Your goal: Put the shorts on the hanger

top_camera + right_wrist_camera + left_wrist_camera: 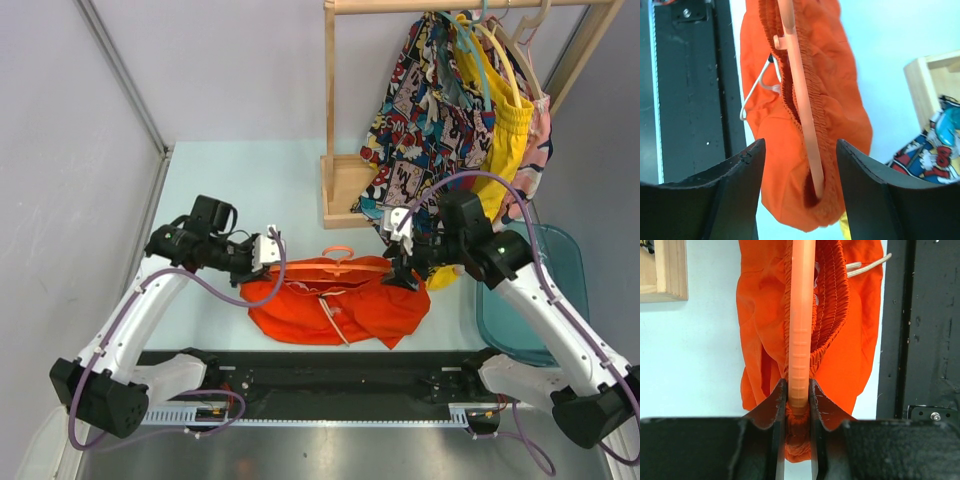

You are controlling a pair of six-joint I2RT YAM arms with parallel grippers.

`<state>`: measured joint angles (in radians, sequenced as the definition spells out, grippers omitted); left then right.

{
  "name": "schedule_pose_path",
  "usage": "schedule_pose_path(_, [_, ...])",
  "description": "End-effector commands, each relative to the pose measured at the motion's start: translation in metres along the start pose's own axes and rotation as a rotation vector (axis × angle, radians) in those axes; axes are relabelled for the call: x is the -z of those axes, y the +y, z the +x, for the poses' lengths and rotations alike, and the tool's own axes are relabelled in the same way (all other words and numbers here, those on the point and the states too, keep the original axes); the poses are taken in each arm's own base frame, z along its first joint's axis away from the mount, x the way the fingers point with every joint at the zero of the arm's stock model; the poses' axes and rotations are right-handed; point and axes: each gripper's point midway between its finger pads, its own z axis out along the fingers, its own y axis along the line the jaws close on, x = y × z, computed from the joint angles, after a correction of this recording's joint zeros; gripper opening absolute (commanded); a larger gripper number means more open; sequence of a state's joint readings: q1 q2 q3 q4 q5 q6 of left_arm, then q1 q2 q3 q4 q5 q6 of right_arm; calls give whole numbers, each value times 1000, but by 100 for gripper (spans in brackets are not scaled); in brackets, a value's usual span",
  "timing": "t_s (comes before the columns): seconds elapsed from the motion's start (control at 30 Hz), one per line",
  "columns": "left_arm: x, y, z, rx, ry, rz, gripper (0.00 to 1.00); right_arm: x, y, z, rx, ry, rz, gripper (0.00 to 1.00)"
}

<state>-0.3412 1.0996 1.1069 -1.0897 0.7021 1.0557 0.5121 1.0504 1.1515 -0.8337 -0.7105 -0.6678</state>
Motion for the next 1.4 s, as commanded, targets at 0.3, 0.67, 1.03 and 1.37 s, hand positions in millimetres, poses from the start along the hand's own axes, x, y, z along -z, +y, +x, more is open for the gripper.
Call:
schedule_pose_path(0.3, [15,-3,-41,-72,-150,39,0,-28,10,-4,45,-16,-135,49])
schedule_pose_path(0.67, [18,14,-44,26,-166,-6,21,-4,10,-18,-78,-86,-50,0])
schedule_pose_path(1.03, [65,61,-108,100,-308,-267,100,66,-14,-24,-364,-112,316,0])
schedule_pose_path(1.37, [83,64,-125,102,-368,-336,100,121,-57,-39,-506,-117,565,0])
